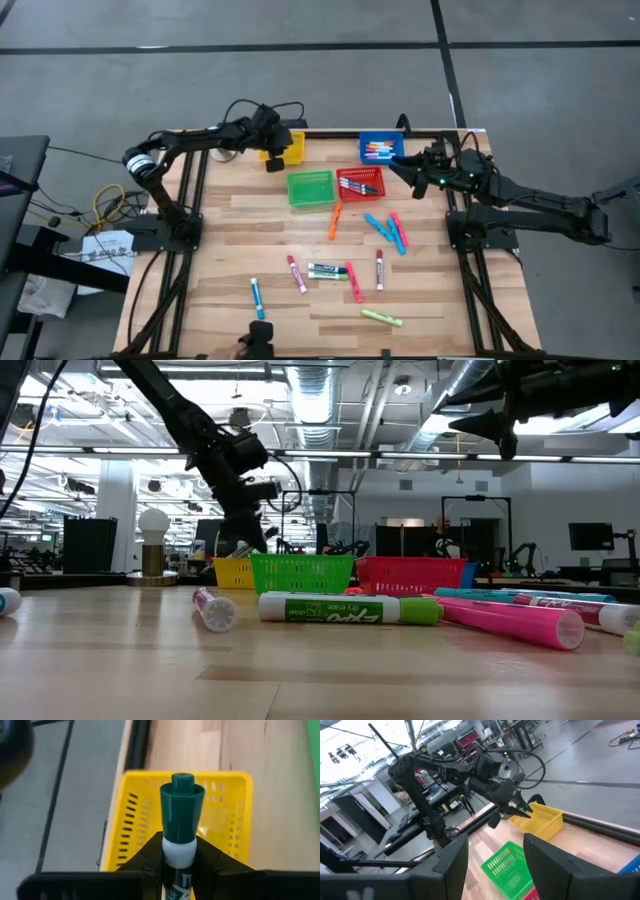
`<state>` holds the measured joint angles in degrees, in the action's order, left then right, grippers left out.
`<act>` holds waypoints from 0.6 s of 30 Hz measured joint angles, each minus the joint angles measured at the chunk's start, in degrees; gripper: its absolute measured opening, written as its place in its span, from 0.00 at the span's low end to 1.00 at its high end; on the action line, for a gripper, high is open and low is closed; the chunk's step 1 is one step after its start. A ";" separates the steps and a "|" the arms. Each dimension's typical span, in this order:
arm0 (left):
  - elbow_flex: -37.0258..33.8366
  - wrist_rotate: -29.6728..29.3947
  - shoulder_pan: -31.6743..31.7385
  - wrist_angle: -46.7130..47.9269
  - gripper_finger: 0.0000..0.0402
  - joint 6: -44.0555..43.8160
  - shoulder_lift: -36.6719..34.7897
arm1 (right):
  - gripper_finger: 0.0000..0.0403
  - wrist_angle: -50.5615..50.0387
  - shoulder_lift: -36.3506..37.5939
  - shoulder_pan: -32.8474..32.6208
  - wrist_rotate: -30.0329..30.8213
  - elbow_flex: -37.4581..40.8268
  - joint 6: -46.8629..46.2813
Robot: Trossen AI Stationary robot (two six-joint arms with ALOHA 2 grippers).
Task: Pick & Place Markers
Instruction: Put the large green marker pen into the yellow bin
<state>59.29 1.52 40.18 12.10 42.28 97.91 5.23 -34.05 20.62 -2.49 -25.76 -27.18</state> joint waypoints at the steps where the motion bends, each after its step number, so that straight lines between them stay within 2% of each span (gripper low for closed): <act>1: 0.00 0.00 0.14 0.56 0.15 0.65 0.53 | 0.45 0.00 -0.02 0.00 0.10 0.00 -0.38; 18: 3.41 -1.08 -0.10 1.16 0.19 5.62 6.14 | 0.45 0.02 -0.04 -0.02 -0.49 0.00 -2.89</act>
<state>62.70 0.44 40.07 13.26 47.90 104.05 5.26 -34.09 20.60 -2.98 -25.76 -30.06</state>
